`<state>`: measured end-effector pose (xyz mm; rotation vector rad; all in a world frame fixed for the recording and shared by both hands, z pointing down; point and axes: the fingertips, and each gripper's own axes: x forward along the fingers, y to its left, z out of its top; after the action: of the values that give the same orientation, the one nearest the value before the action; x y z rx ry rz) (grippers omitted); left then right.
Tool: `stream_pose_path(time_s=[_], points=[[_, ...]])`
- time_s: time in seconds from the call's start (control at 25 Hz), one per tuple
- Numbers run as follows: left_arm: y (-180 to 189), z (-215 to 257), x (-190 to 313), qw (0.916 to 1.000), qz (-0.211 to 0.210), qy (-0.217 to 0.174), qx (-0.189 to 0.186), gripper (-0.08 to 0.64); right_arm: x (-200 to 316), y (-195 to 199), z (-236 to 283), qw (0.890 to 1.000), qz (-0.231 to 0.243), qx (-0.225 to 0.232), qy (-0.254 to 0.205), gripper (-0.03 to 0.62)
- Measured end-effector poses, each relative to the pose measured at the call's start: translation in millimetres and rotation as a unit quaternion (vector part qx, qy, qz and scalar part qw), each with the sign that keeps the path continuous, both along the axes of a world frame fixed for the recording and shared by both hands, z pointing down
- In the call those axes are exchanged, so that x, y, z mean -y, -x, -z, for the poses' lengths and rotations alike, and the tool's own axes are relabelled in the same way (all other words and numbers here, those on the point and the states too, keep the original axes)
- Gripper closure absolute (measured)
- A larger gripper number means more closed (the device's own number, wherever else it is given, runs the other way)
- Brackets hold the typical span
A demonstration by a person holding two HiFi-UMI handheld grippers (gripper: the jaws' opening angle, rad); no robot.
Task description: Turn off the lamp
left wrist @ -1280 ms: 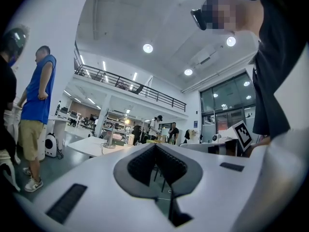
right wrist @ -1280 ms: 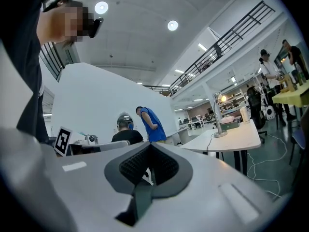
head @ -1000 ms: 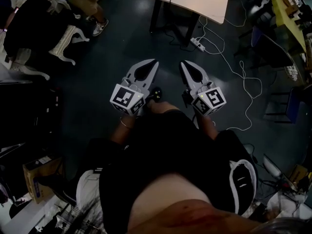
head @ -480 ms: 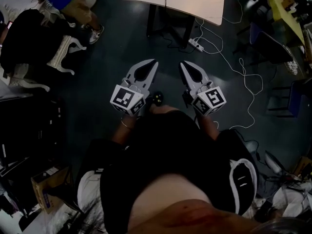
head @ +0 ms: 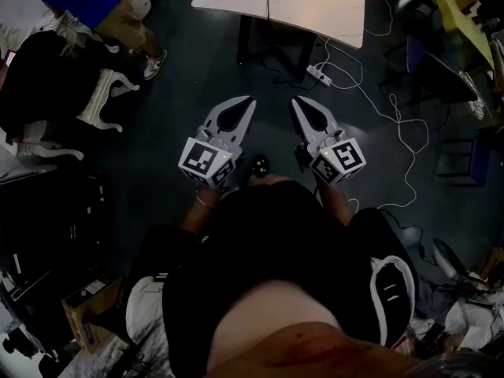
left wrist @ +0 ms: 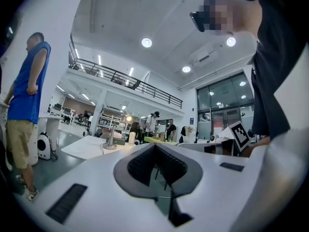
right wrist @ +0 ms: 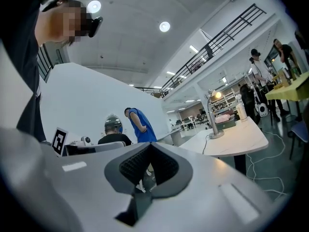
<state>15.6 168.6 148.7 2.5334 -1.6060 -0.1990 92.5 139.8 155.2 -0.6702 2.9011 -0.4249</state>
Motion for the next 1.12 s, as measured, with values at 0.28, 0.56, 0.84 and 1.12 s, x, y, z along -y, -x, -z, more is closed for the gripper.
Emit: stream_pose_path(time_s=[0.28,0.56,0.84,1.12], points=[[22,3,25,1.0,0.002,0.002,0.003,0.552,28,18,-5,1.0,-0.008,-0.007,0.006,0.592],[38,1,49,1.0,-0.002,-0.002,0.007,0.552,51,39,-2,1.0,-0.003,-0.006,-0.003,0.592],[37,0,76,0.9996,-0.027,-0.004,0.005,0.553,73,38,-5,1.0,-0.023,-0.007,-0.001,0.592],[28,4,91,0.9984,-0.053,-0.004,0.02,0.552,82,29,-6,0.999,-0.048,0.008,0.006,0.592]])
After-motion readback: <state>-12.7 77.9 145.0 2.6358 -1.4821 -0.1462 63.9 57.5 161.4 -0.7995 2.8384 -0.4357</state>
